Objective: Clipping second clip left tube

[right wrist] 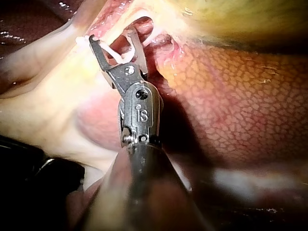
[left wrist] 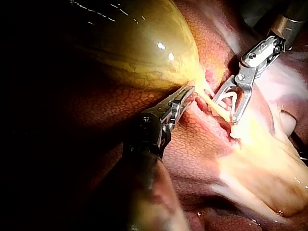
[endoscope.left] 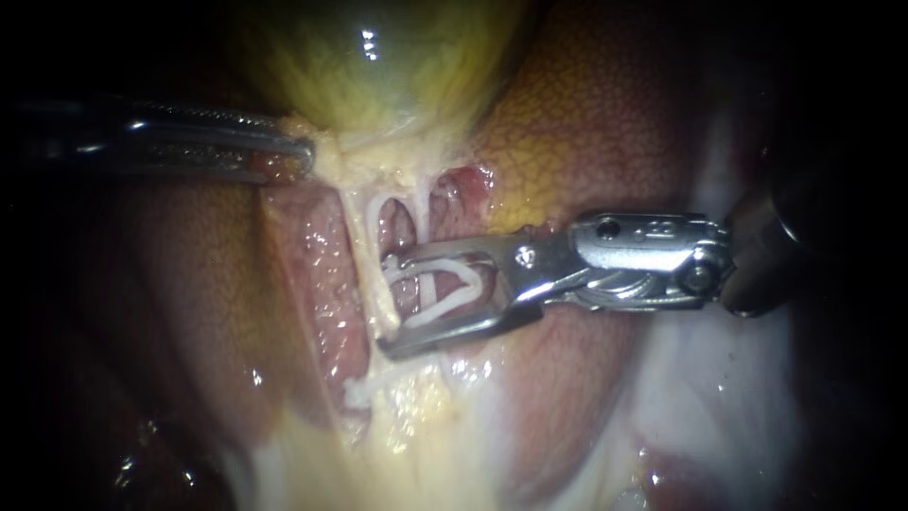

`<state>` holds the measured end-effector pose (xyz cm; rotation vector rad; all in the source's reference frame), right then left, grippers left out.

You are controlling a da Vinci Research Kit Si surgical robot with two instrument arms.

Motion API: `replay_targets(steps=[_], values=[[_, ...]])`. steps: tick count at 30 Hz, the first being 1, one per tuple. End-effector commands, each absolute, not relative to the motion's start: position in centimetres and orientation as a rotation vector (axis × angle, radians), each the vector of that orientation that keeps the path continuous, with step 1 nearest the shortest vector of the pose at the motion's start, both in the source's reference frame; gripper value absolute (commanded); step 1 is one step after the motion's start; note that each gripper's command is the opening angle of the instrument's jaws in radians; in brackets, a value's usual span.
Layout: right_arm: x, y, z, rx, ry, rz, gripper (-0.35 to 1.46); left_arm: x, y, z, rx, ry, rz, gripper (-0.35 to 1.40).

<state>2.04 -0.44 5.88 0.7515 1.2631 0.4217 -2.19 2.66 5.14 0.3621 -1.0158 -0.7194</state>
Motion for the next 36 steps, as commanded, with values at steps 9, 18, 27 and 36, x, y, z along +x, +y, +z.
replay_targets(steps=[9, 18, 27, 36], values=[[2.18, -0.56, 5.77, 0.820, 1.336, 0.362, 0.45, -2.20, 2.66, 5.15, 0.362, -1.016, -0.720, -0.35], [2.29, -0.73, 5.57, 0.888, 1.382, 0.301, 0.42, -2.20, 2.66, 5.14, 0.362, -1.016, -0.720, -0.35], [2.39, -0.74, 5.50, 0.956, 1.351, 0.375, 0.26, -2.20, 2.66, 5.14, 0.362, -1.016, -0.720, -0.35], [2.39, -0.67, 5.46, 0.981, 1.332, 0.427, -0.07, -2.20, 2.66, 5.15, 0.362, -1.016, -0.720, -0.35]])
